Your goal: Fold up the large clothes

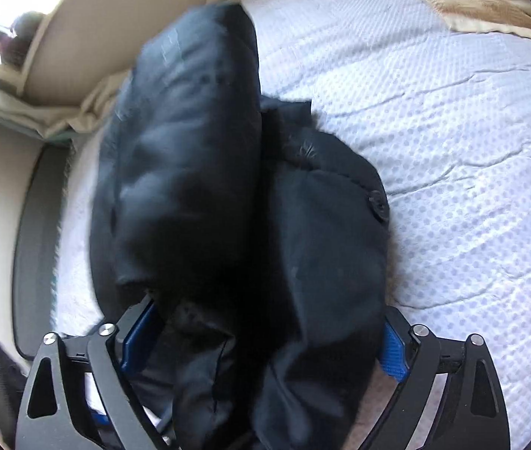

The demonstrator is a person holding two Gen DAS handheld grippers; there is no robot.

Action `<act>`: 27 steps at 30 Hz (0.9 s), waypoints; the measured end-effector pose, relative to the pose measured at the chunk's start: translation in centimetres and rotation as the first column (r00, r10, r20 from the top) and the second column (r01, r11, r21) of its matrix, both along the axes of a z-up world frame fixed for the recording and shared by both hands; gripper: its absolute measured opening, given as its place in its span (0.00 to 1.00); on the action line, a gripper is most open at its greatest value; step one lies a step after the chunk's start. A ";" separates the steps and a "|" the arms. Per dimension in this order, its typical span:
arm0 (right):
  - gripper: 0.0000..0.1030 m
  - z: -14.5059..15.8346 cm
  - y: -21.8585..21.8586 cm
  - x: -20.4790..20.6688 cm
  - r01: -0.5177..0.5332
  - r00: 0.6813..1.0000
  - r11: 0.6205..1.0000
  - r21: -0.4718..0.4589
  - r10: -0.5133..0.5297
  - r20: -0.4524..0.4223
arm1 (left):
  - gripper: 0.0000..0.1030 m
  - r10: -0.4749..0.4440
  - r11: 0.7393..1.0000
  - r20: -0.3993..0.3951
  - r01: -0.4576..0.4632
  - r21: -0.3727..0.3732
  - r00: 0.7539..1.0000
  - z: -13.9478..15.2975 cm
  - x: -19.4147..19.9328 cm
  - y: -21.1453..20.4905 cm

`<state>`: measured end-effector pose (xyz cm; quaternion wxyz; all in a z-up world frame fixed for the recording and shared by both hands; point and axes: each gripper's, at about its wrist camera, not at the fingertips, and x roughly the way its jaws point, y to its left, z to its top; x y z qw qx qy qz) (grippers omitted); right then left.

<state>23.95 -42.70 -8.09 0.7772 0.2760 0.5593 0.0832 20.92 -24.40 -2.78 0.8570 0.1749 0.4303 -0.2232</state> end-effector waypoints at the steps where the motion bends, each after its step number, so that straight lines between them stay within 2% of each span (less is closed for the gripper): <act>1: 0.97 -0.6 0.2 0.4 -0.023 1.000 1.000 -0.005 0.023 -0.011 | 1.00 -0.015 1.000 -0.016 0.015 -0.013 1.000 0.4 0.3 0.3; 4: 0.99 -2.0 -0.3 0.9 -0.038 0.999 0.997 0.073 0.040 -0.021 | 1.00 -0.072 0.992 -0.096 0.061 -0.113 0.993 1.9 0.8 3.0; 6: 1.00 -2.6 -0.7 1.1 -0.036 0.999 0.993 0.117 0.038 -0.016 | 1.00 -0.080 0.978 -0.150 0.049 -0.200 0.985 2.8 1.8 5.6; 8: 1.00 -2.8 -0.9 1.2 -0.041 0.999 0.990 0.133 0.042 -0.008 | 0.99 -0.050 0.950 -0.219 -0.021 -0.312 0.975 3.3 3.6 9.2; 10: 1.00 -2.8 -0.9 1.3 -0.050 0.999 0.990 0.135 0.050 0.002 | 0.99 -0.014 0.915 -0.283 -0.102 -0.390 0.959 3.0 5.6 12.2; 13: 1.00 -3.2 -1.4 1.4 -0.059 0.998 0.988 0.143 0.058 0.010 | 0.99 0.028 0.877 -0.379 -0.205 -0.434 0.925 1.1 8.2 14.9; 16: 1.00 -3.3 -1.0 1.5 -0.066 0.998 0.987 0.150 0.065 0.014 | 0.99 -0.038 0.858 -0.481 -0.218 -0.464 0.876 -1.4 9.2 14.7; 17: 1.00 -3.4 -1.0 1.6 -0.070 0.998 0.986 0.152 0.068 0.016 | 0.99 -0.053 0.851 -0.496 -0.220 -0.476 0.867 -1.9 9.3 14.5; 19: 1.00 -3.6 -1.0 1.6 -0.076 0.997 0.984 0.160 0.073 0.020 | 0.99 -0.107 0.808 -0.530 -0.237 -0.540 0.841 -3.0 9.8 14.3; 24: 1.00 -4.5 -1.9 1.7 -0.089 0.996 0.979 0.182 0.085 0.034 | 1.00 -0.180 0.721 -0.607 -0.316 -0.616 0.774 -5.8 10.4 13.8; 25: 1.00 -4.7 -2.1 1.8 -0.092 0.995 0.979 0.184 0.087 0.038 | 1.00 -0.188 0.707 -0.608 -0.323 -0.630 0.772 -6.0 10.3 13.9; 27: 1.00 -5.5 -1.9 2.0 -0.100 0.995 0.977 0.189 0.092 0.049 | 1.00 -0.192 0.702 -0.585 -0.306 -0.643 0.788 -5.8 10.1 13.6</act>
